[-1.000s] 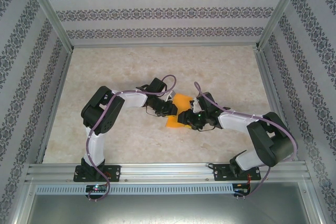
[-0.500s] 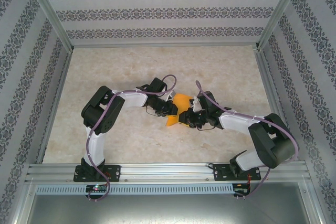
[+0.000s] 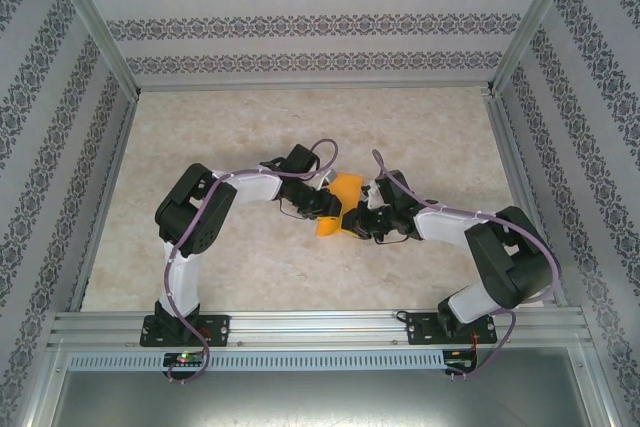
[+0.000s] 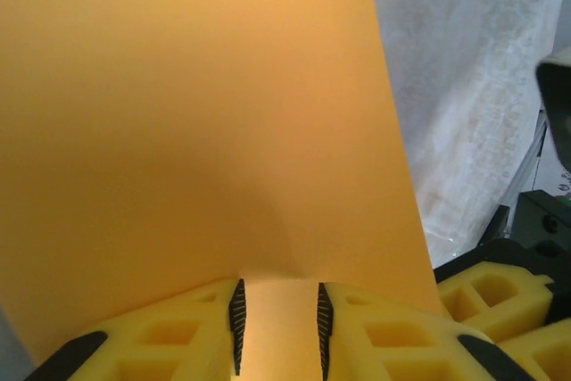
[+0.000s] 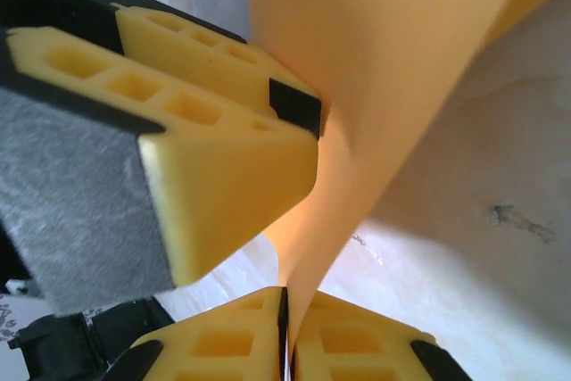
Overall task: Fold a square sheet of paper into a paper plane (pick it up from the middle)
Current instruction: Third fold the triangle at the center of the table.
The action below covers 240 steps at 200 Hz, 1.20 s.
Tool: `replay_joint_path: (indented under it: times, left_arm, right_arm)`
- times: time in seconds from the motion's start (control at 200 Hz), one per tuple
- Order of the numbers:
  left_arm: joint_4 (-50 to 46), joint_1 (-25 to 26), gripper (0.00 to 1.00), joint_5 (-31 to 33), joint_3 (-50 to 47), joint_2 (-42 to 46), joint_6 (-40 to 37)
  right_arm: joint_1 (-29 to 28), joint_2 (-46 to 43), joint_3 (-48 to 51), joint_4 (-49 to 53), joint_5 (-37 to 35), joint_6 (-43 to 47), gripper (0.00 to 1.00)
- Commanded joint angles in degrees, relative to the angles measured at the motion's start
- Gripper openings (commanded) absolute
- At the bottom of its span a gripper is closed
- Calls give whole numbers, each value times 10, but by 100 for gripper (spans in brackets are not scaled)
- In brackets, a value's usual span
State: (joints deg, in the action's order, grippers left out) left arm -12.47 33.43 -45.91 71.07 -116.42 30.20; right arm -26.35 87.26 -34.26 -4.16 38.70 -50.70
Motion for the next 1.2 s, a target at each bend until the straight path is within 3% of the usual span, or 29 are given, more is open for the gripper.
replay_joint_path:
  times: [0.0, 0.15, 0.48, 0.794, 1.194]
  left_arm:
    - [-32, 8, 32, -9, 21, 20, -22]
    - [-76, 5, 35, 14, 45, 31, -49]
    - [-169, -10, 30, 188, 92, 14, -118]
    - [-192, -12, 22, 229, 96, 3, -138]
    - [-173, -12, 19, 188, 92, -23, -138]
  right_arm:
    - [7, 12, -16, -3, 11, 4, 10]
    - [8, 10, -20, 6, 15, 9, 6]
    - [11, 3, -21, 31, 10, 25, 5]
    - [16, 6, -28, 37, 11, 29, 5]
    - [10, 22, -52, 35, 20, 24, 5]
